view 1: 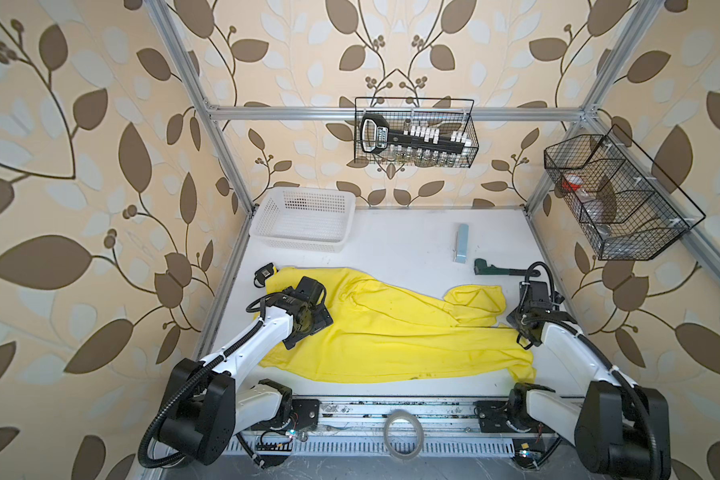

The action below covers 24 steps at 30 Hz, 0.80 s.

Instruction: Fold and stack the trousers

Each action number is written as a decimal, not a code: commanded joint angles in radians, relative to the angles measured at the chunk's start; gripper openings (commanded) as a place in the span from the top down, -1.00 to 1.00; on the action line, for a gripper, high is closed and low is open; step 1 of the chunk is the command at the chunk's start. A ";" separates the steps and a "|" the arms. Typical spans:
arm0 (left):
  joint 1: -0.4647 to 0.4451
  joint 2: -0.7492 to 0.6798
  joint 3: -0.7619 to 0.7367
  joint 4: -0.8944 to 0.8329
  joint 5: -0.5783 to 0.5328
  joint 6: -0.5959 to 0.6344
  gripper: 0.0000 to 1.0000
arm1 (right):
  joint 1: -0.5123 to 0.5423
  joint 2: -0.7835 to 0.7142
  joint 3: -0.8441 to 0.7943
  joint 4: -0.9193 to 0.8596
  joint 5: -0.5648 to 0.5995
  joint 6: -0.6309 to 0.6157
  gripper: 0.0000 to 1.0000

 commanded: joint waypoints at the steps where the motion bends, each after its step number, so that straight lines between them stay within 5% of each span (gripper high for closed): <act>1: -0.007 0.018 -0.015 0.026 -0.027 -0.018 -0.98 | 0.003 -0.075 0.089 -0.103 0.122 -0.015 1.00; 14: -0.006 0.099 -0.041 0.071 -0.057 -0.005 -0.98 | 0.006 -0.315 0.215 -0.344 0.351 0.041 0.85; 18: -0.006 0.106 -0.038 0.073 -0.060 0.000 -0.98 | 0.001 -0.203 0.153 -0.216 0.373 0.001 0.77; 24: -0.005 0.076 -0.034 0.041 -0.105 -0.009 -0.98 | -0.025 0.111 0.129 0.084 0.188 -0.122 0.68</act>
